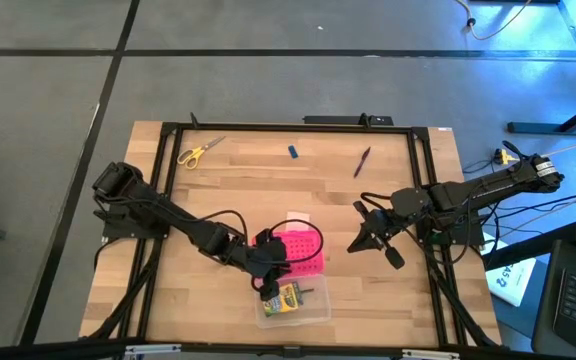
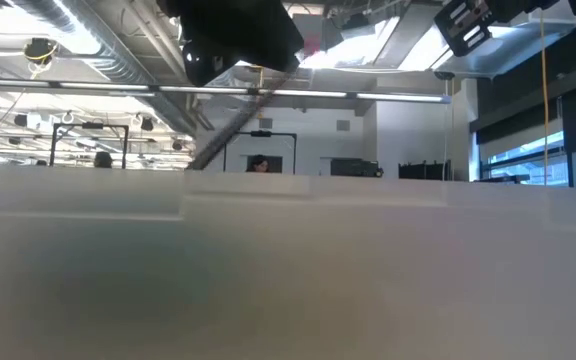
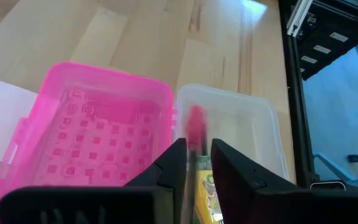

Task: Pack school essentials
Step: Put the pink pencil into the pink supply box, then put the blue pen into the pink supply box

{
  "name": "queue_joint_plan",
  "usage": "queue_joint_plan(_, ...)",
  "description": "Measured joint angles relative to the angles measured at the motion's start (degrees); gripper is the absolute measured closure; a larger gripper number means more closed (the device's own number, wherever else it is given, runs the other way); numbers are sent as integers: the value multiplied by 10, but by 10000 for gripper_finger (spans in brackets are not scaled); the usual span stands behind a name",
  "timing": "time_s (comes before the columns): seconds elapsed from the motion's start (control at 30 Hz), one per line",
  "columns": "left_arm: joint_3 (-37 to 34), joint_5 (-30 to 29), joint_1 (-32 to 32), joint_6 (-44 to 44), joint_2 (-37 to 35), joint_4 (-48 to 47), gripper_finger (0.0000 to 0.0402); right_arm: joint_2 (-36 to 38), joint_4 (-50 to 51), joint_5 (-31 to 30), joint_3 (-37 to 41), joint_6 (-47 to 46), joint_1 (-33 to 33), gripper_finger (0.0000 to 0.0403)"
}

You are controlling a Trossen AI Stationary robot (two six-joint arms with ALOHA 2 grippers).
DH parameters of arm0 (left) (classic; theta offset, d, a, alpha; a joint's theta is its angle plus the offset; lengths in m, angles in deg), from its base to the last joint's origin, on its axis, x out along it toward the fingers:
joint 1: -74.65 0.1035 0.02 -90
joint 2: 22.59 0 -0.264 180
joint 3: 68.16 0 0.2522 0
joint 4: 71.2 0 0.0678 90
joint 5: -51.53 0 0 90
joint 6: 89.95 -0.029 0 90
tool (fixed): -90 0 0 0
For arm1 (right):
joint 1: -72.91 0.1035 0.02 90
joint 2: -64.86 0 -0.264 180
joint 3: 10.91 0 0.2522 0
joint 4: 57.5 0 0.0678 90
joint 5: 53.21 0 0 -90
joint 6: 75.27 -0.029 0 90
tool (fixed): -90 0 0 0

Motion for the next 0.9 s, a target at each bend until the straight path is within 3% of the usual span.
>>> queue_joint_plan(0.27,0,2,0,0,0,0,301,0,0,0,0,0,0,397)
queue_joint_plan(0.67,0,11,0,0,-1,-1,303,0,-1,-1,0,-51,0,397)
queue_joint_plan(0.9,0,-6,2,35,-36,-89,303,0,-2,-1,0,-105,0,397)
